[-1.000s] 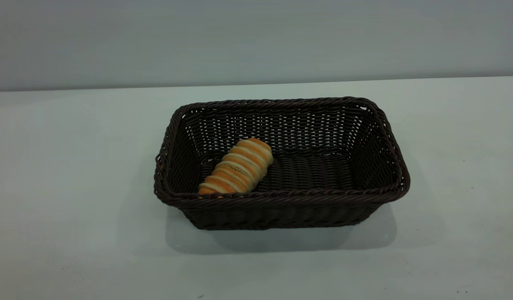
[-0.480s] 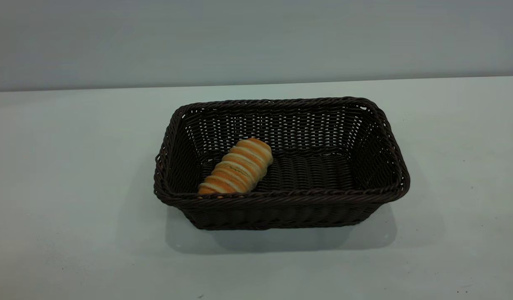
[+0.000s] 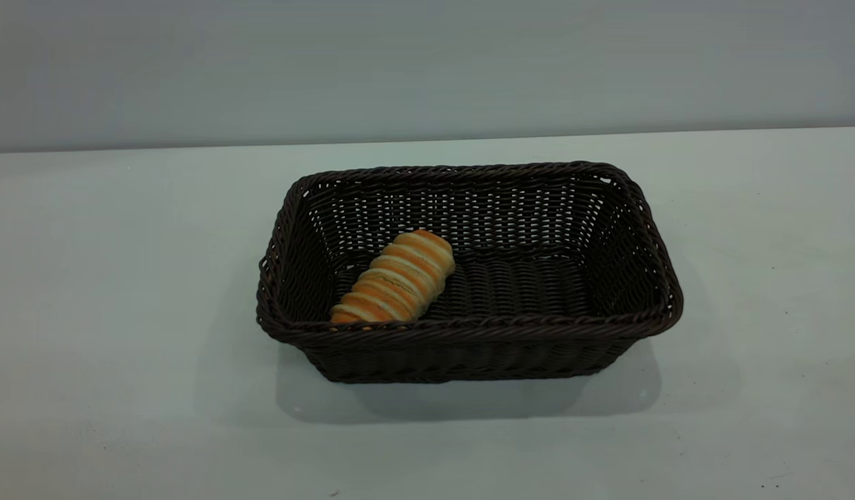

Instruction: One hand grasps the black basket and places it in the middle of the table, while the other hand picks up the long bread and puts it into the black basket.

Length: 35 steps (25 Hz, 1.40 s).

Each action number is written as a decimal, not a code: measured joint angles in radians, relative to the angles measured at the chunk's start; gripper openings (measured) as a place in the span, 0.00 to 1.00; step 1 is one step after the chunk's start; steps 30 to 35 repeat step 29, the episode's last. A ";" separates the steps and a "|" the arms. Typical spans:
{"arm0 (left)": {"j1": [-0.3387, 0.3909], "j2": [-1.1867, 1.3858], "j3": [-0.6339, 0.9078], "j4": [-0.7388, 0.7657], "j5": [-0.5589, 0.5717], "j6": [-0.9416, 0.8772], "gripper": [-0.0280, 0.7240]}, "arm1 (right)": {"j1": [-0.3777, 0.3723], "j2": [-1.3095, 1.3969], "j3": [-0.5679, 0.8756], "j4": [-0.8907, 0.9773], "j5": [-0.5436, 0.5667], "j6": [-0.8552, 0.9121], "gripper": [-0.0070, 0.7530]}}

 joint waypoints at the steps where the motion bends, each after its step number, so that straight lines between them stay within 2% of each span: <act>1: 0.071 -0.007 0.000 0.000 0.000 0.000 0.82 | 0.000 0.000 0.000 0.000 0.000 0.000 0.57; 4: 0.227 -0.038 0.000 0.000 0.000 0.000 0.82 | 0.000 0.000 0.000 0.001 0.000 0.000 0.57; 7: 0.290 -0.092 0.000 0.000 0.000 0.000 0.82 | 0.000 0.000 0.000 0.001 0.000 0.000 0.57; 11: 0.292 -0.161 0.000 0.000 0.006 0.000 0.82 | 0.000 0.000 0.000 0.001 0.000 0.000 0.57; 35: 0.288 -0.166 0.000 0.000 0.007 0.000 0.82 | 0.000 0.000 0.000 0.003 0.000 0.000 0.57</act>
